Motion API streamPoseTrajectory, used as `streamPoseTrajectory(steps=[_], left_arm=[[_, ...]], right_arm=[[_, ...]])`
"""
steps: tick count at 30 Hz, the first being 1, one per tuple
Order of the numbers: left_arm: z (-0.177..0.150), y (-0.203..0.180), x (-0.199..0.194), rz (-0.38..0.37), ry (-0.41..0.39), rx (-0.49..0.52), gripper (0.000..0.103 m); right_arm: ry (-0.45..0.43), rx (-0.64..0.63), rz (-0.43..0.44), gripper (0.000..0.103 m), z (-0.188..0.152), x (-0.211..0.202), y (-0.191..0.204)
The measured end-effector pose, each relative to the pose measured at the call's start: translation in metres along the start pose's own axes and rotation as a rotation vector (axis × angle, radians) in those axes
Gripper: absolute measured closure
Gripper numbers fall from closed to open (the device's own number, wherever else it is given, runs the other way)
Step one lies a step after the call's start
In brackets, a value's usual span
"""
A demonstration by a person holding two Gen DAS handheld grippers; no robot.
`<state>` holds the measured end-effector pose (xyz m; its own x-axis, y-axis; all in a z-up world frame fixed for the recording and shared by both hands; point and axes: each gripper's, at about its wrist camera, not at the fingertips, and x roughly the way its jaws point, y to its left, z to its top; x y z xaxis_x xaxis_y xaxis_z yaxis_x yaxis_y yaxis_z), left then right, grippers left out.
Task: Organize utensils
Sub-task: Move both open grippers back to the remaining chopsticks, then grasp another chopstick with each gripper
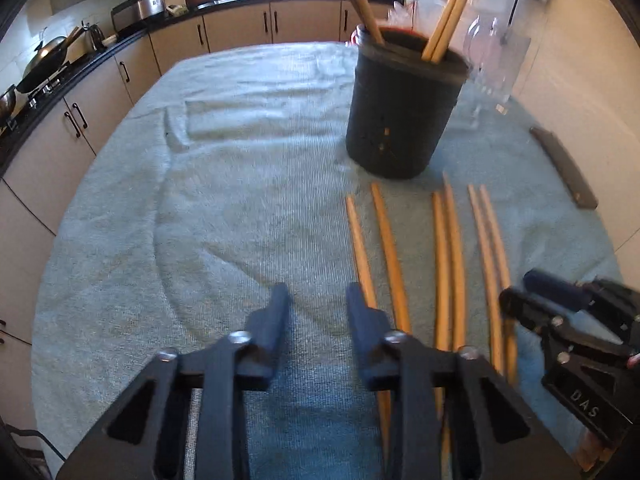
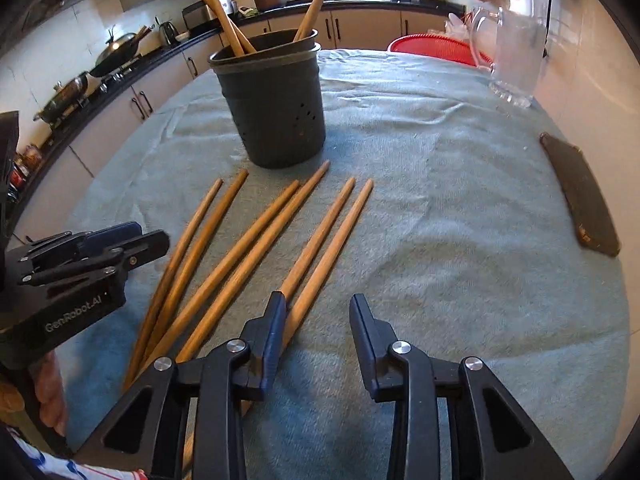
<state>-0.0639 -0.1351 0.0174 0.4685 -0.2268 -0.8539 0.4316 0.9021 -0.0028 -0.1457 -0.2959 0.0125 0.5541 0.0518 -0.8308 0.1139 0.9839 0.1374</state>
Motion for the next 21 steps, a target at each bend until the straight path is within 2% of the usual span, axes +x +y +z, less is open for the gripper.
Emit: streamPoseTrajectory(steps=[4, 9, 15, 21], left_arm=[[0.002, -0.006, 0.004, 0.009, 0.006, 0.022, 0.077], [0.007, 0.005, -0.009, -0.068, -0.002, -0.053, 0.077], [0.008, 0.002, -0.01, -0.13, 0.001, -0.045, 0.071], [0.004, -0.003, 0.005, -0.105, 0.045, -0.038, 0.072]], right_arm=[[0.015, -0.059, -0.055, 0.067, 0.001, 0.005, 0.009], [0.035, -0.059, -0.065, 0.068, 0.006, 0.007, 0.006], [0.031, -0.031, -0.055, 0.068, 0.007, 0.007, -0.007], [0.027, -0.039, -0.062, 0.068, 0.006, 0.005, -0.007]])
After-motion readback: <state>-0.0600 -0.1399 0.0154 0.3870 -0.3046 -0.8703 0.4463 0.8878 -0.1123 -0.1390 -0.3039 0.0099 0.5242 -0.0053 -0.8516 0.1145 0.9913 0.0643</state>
